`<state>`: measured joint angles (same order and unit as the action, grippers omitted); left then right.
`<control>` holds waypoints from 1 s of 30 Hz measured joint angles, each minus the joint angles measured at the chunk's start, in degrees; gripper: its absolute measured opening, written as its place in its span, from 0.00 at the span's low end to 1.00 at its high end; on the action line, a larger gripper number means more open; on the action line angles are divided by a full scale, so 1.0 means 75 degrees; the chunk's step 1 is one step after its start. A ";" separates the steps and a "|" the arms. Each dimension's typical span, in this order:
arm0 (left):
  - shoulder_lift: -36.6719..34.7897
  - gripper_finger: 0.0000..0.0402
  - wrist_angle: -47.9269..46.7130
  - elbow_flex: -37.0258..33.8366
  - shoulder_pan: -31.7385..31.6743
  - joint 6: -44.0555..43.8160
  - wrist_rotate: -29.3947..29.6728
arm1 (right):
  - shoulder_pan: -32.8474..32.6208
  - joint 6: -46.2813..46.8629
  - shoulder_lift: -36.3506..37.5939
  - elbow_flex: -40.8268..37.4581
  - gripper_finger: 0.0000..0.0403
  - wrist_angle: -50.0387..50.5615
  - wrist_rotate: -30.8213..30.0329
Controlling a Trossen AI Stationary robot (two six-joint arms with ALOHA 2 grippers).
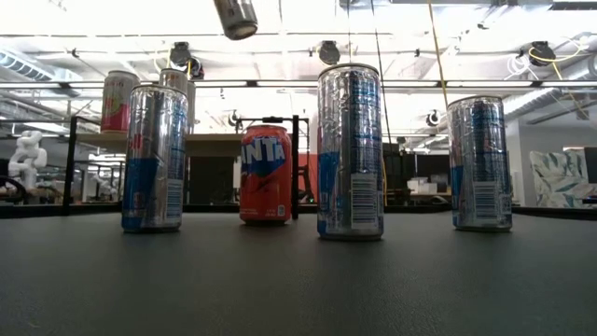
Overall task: Place canned beverage on shelf
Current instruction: Put the white yellow soda can on the shelf aligned with the other white yellow soda cans
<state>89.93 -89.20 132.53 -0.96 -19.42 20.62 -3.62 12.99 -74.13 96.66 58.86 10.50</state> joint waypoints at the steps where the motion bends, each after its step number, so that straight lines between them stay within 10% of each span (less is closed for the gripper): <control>1: -0.0095 0.63 -0.0015 -0.0133 0.0122 -0.0132 0.0141 | 0.0000 0.0009 0.0000 0.0000 0.80 -0.0041 0.0000; 14: -0.2362 0.63 0.0359 -0.3745 0.1556 -0.2339 0.1830 | 0.0000 0.0397 0.0000 -0.0003 0.80 -0.0101 0.0006; 30: -0.2645 0.63 0.0348 -0.3942 -0.1596 0.1144 -0.0473 | 0.0000 0.0787 -0.0003 -0.0003 0.80 -0.0272 -0.0015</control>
<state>70.10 -86.59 102.97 -12.92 -10.84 17.07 -3.62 18.90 -74.15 96.64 56.82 10.39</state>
